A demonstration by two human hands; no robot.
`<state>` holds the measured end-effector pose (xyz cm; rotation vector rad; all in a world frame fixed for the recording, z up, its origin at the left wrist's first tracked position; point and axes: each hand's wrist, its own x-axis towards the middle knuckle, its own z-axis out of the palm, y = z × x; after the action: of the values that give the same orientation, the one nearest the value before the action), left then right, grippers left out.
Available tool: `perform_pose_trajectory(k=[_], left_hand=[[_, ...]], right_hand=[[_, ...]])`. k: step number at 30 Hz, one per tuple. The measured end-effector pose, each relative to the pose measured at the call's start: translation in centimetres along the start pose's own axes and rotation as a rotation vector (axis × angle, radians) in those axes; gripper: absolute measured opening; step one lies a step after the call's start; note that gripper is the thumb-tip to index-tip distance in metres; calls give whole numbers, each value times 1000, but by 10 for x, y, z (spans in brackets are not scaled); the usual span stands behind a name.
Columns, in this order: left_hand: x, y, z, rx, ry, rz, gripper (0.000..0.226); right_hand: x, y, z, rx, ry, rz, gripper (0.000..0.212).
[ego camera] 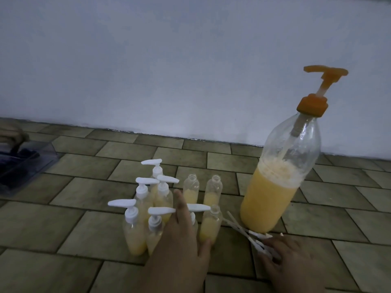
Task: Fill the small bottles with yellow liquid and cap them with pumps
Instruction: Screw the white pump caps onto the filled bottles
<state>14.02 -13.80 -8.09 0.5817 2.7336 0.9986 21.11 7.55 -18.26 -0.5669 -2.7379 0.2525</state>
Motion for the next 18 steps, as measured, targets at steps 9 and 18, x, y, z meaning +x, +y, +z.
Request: perform_pose_trajectory(k=[9, 18], left_hand=[[-14, 30, -53, 346, -127, 55, 77], [109, 27, -85, 491, -96, 155, 56]], right_hand=[[-4, -6, -1, -16, -46, 7, 32], [-12, -4, 8, -110, 31, -48, 81]])
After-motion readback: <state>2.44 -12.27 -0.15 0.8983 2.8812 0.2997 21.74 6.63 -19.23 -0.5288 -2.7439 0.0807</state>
